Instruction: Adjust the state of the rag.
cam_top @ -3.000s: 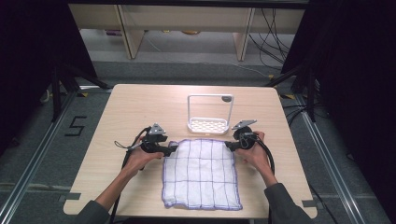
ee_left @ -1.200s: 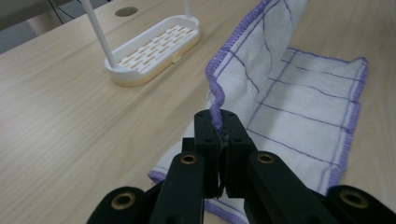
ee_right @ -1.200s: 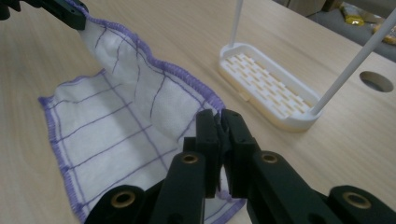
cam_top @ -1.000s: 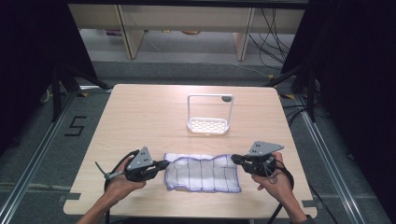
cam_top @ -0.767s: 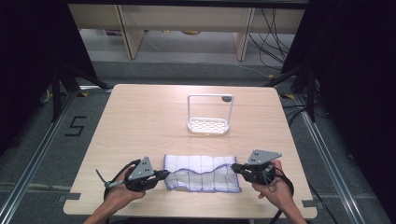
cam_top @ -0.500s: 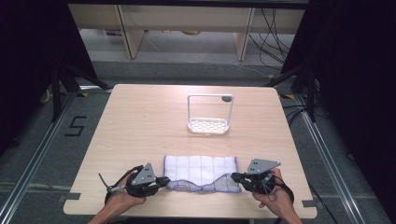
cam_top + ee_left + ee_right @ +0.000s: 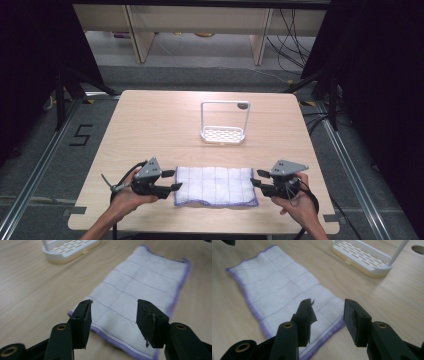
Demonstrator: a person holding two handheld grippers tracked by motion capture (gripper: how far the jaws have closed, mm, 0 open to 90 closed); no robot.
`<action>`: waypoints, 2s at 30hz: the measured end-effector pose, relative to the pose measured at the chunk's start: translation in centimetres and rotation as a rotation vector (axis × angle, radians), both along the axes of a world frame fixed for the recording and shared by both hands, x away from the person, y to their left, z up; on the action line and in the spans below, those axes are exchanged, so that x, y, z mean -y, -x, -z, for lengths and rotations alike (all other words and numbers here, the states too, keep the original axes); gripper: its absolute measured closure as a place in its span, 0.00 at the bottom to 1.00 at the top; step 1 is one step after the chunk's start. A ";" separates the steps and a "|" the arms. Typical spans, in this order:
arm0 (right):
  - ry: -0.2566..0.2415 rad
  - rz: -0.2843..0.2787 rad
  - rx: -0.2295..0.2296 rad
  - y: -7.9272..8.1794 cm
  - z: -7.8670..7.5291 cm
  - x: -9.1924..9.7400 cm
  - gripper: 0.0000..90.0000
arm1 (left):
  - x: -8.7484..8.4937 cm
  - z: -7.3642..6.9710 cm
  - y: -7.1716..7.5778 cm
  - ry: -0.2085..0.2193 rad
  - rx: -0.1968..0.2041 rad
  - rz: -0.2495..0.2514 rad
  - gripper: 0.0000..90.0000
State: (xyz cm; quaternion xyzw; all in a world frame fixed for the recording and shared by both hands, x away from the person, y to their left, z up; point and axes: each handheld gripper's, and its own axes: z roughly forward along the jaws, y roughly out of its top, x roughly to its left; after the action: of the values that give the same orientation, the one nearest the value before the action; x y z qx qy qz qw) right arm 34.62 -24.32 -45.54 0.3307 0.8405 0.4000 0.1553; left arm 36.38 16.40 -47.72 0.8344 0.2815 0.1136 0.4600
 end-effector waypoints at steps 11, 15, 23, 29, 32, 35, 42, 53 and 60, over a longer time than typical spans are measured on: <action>0.110 0.050 -0.088 -4.7 2.6 -1.4 0.69 | 0.5 1.8 -4.2 -0.041 -0.085 -0.029 0.51; 0.122 0.067 -0.144 -5.1 2.9 -1.4 0.67 | 1.1 2.2 -4.8 -0.060 -0.097 -0.024 0.51; 0.157 0.001 -0.147 -6.8 4.2 -1.7 0.95 | 1.2 3.2 -4.3 -0.120 -0.097 0.075 0.87; 0.201 -0.023 -0.122 -8.2 4.0 -3.1 0.96 | 0.8 3.0 -1.1 -0.150 -0.062 0.131 0.93; 0.211 -0.042 -0.124 -9.2 3.9 -3.9 0.96 | 0.6 2.9 0.9 -0.168 -0.051 0.169 0.93; 0.203 -0.052 -0.147 -10.6 3.6 -5.0 0.96 | 1.2 2.7 2.8 -0.142 -0.038 0.194 0.94; 0.220 -0.159 -0.116 -13.2 2.7 -7.8 0.96 | 3.2 2.6 5.8 -0.139 -0.024 0.279 0.93; 0.261 -0.234 -0.092 -15.4 2.6 -12.3 0.96 | 7.0 2.7 7.3 -0.130 -0.026 0.352 0.88; 0.249 -0.188 -0.042 -15.8 2.0 -13.8 0.75 | 8.0 2.6 7.1 -0.062 -0.053 0.372 0.64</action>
State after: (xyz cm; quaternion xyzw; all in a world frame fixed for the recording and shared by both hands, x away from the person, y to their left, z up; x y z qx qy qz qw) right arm 50.47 -10.52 -47.58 0.2370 0.9140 0.2986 0.1392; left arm 29.32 8.38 -50.34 0.8886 0.1309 0.0130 0.4395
